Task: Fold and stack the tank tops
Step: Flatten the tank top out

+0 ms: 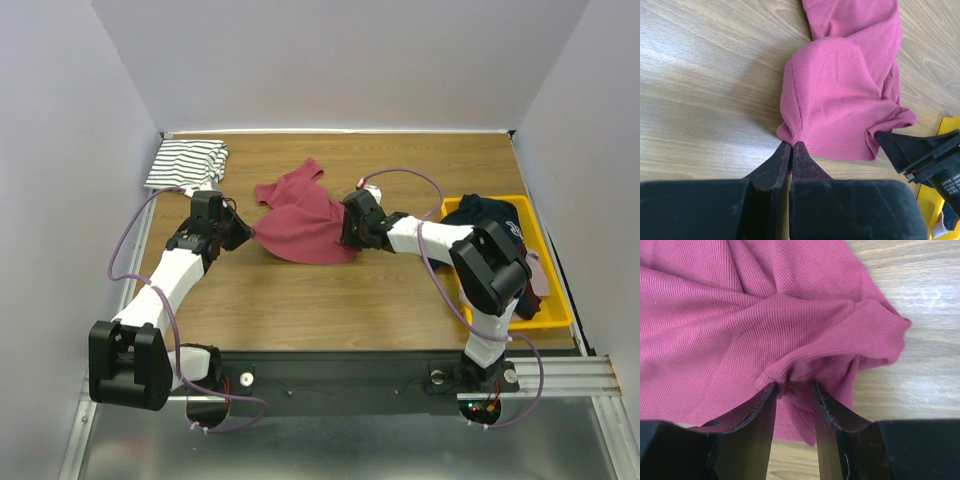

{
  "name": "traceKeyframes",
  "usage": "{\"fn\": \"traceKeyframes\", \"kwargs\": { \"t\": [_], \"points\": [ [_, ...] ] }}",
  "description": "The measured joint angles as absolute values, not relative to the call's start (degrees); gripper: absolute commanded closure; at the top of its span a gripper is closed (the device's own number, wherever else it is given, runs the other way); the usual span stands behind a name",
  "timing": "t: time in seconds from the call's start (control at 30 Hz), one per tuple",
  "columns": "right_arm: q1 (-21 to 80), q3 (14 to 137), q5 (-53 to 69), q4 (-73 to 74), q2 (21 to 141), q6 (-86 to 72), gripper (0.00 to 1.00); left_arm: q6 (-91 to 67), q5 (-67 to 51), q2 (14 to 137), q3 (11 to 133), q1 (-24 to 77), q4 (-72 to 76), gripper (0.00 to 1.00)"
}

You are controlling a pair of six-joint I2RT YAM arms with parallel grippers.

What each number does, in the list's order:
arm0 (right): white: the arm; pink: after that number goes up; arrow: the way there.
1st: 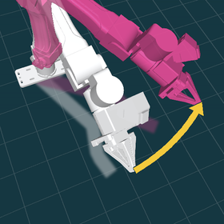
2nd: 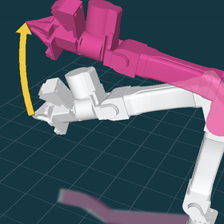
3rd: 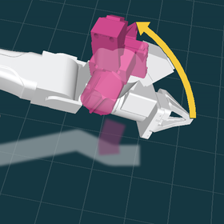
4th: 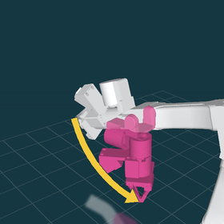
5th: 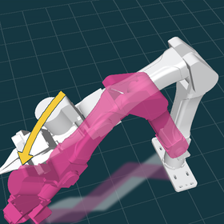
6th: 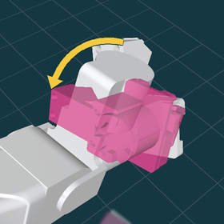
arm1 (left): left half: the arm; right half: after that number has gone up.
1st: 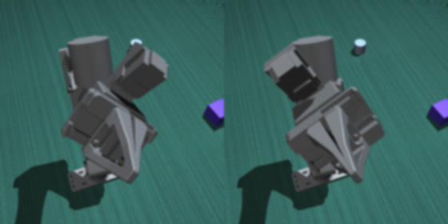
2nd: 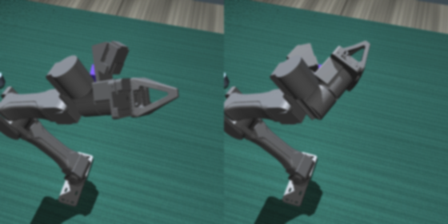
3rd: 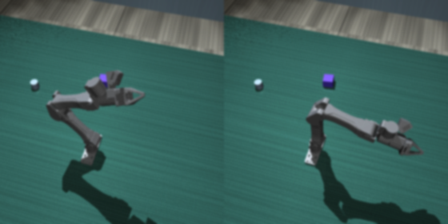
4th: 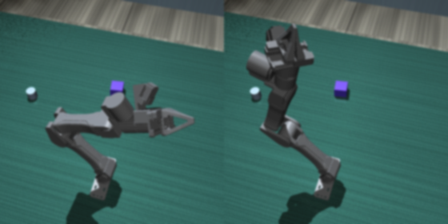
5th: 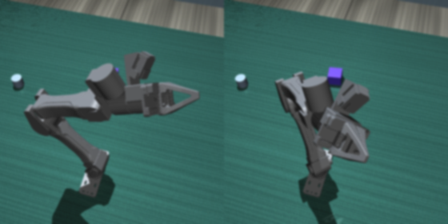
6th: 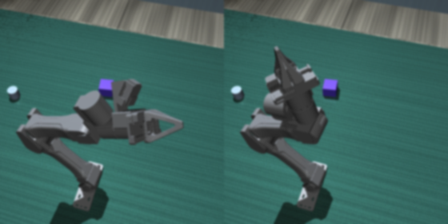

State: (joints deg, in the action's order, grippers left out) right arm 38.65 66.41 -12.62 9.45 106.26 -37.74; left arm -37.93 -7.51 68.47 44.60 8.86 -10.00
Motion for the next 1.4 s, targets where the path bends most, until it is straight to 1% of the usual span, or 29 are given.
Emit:
{"fn": "traceKeyframes", "kwargs": {
  "t": [0.17, 0.3, 0.37, 0.53, 0.73, 1.1, 1.23, 1.4],
  "points": [
    [38.68, 67.55, -12.62, 9.80, 107.42, -37.91, 0.57, -37.91, -7.51, 68.47, 44.60, 8.86, -10.00, 1.00],
    [38.68, 67.96, -12.60, 9.82, 107.42, -38.15, 0.57, -37.76, -7.51, 68.47, 44.60, 8.86, -10.00, 1.00],
    [38.74, 67.96, -12.67, 9.87, 107.42, -38.46, 0.60, -37.74, -7.49, 68.47, 44.60, 8.84, -10.02, 1.00],
    [39.09, 66.81, -13.54, 9.91, 105.95, -39.33, 0.71, -37.69, -7.51, 68.47, 44.60, 8.51, -10.02, 1.00],
    [39.11, 64.34, -14.44, 9.98, 103.33, -40.34, 0.71, -37.69, -7.51, 68.47, 44.60, 8.51, -10.02, 1.00],
    [39.13, 63.26, -15.00, 10.04, 103.04, -40.77, 0.70, -37.69, -7.51, 68.47, 44.60, 8.51, -10.00, 1.00],
    [39.13, 64.95, -14.98, 10.37, 103.72, -40.75, 0.67, -37.67, -7.51, 68.47, 44.60, 8.51, -10.02, 1.00],
    [39.35, 67.66, -14.98, 10.04, 105.32, -40.73, 0.66, -37.54, -7.53, 68.47, 44.60, 8.51, -10.00, 1.00]
  ]
}}
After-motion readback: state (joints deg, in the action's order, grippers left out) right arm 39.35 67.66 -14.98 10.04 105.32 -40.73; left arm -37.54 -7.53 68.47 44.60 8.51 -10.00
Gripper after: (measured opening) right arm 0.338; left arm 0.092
